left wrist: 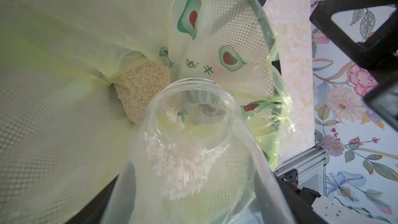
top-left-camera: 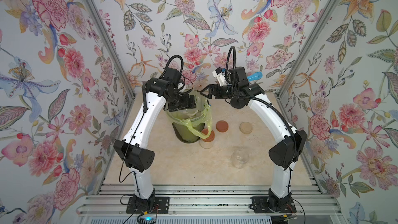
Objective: Empty moldy rice from jars
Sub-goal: Pour the moldy rice from the jar into the trash bin.
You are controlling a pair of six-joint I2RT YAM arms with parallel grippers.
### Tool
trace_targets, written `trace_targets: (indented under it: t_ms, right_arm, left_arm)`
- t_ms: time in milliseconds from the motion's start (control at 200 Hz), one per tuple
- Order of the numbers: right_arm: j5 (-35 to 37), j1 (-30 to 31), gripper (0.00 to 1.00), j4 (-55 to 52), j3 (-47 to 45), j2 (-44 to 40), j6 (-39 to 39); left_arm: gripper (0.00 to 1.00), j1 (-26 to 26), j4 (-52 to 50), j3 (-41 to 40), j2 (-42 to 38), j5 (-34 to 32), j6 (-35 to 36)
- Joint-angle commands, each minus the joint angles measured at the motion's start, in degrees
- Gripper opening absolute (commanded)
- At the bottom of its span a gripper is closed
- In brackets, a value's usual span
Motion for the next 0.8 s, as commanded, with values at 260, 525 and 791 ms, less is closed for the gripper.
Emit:
trace_targets:
  t_ms: [260,525,791]
  right_arm:
    - [-2.4,-0.1,1.00,1.3,1.7,0.4,1.2]
    - [-3.9,0.3,1.00,1.3,2.9,0.5,2.3]
    - [-7.0,1.3,1.00,1.4,4.0,1.2,8.2]
  left_arm:
    - [0.00,8.2,1.0,10.8,5.8,19.7,-8.3]
    - [0.00,9.4,1.0,10.9,5.1,18.7,-6.8]
    - [0.00,9.3,3.8,6.8,-1.2,8.2,-0.4]
